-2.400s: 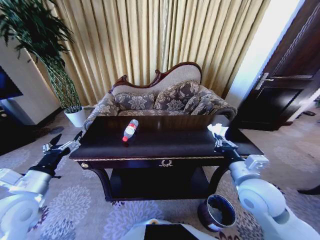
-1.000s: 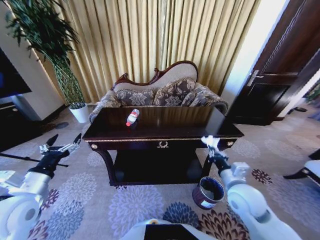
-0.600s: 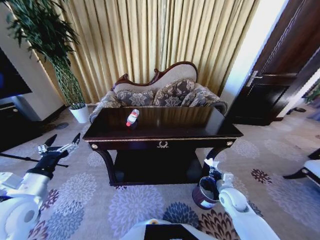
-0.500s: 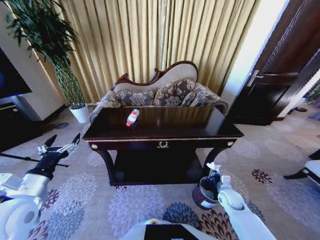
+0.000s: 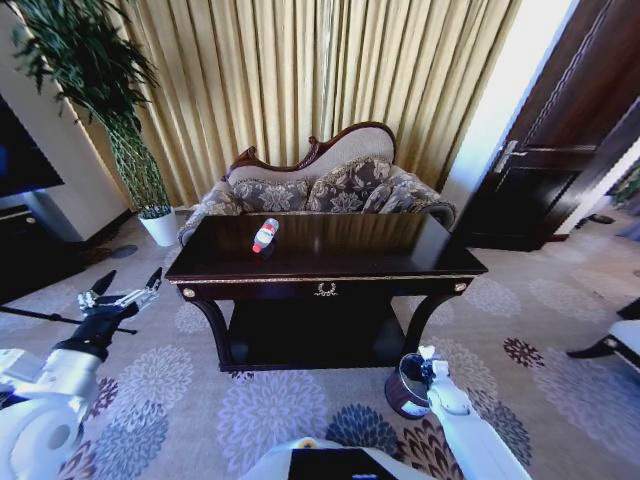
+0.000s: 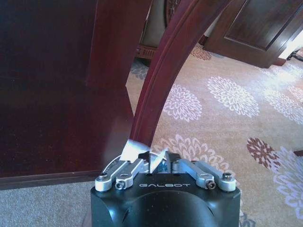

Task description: Move to the front of the table and place the trash on the table into the trash bin.

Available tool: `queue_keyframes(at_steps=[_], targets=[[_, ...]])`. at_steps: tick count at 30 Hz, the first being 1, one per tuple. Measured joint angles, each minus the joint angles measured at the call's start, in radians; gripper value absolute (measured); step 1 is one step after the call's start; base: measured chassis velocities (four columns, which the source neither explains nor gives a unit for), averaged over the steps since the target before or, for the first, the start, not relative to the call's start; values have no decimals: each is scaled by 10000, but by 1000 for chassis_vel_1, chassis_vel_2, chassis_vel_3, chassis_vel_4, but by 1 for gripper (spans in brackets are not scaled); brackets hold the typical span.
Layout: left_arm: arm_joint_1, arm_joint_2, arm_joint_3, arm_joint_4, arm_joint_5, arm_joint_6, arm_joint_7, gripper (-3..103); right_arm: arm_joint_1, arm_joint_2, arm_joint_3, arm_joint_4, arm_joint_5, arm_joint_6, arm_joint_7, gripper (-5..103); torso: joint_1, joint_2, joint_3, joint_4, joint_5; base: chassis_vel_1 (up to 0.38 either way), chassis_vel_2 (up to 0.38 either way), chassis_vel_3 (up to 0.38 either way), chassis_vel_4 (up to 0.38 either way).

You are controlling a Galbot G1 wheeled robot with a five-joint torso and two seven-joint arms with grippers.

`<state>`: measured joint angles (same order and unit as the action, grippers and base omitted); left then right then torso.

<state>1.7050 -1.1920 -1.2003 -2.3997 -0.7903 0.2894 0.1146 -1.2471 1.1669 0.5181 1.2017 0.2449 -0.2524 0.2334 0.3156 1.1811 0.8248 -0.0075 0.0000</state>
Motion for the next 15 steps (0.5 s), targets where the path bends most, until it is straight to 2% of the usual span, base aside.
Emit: queue_keyframes(at_steps=[2, 4, 5, 6, 9, 12, 14, 15], targets=[[-20, -7, 32, 0, -41, -3, -4, 100, 5, -4, 23, -12, 0, 60, -1, 29, 1, 0, 0, 1, 0, 0, 0, 0, 0], [-25, -9, 45, 0, -45, -2, -3, 100, 5, -8, 28, -12, 2, 69, -1, 29, 1, 0, 0, 1, 0, 0, 0, 0, 0], [-41, -13, 75, -2, -47, -2, -4, 100, 5, -29, 48, -12, 12, 98, -1, 40, 1, 0, 0, 0, 0, 0, 0, 0, 0], [-47, -13, 87, -4, -47, -2, -3, 100, 5, -44, 59, -10, 19, 116, -1, 45, 1, 0, 0, 0, 0, 0, 0, 0, 0], [-52, -10, 89, -9, -48, -3, -3, 100, -1, -64, 78, -7, 29, 139, -1, 51, 0, 0, 0, 0, 0, 0, 0, 0, 0], [-49, 23, 67, -10, -60, -3, -4, 100, -30, -72, 91, 0, 38, 179, 2, 67, 0, 0, 0, 0, 0, 0, 0, 0, 0], [-47, 29, 61, -10, -62, -4, -4, 100, -35, -71, 91, 9, 40, 189, 3, 67, 1, 0, 0, 0, 0, 0, 0, 0, 0], [-44, 37, 51, -10, -68, -5, -3, 100, -42, -70, 92, 36, 43, 195, 4, 73, 1, 0, 0, 0, 0, 0, 0, 0, 0]])
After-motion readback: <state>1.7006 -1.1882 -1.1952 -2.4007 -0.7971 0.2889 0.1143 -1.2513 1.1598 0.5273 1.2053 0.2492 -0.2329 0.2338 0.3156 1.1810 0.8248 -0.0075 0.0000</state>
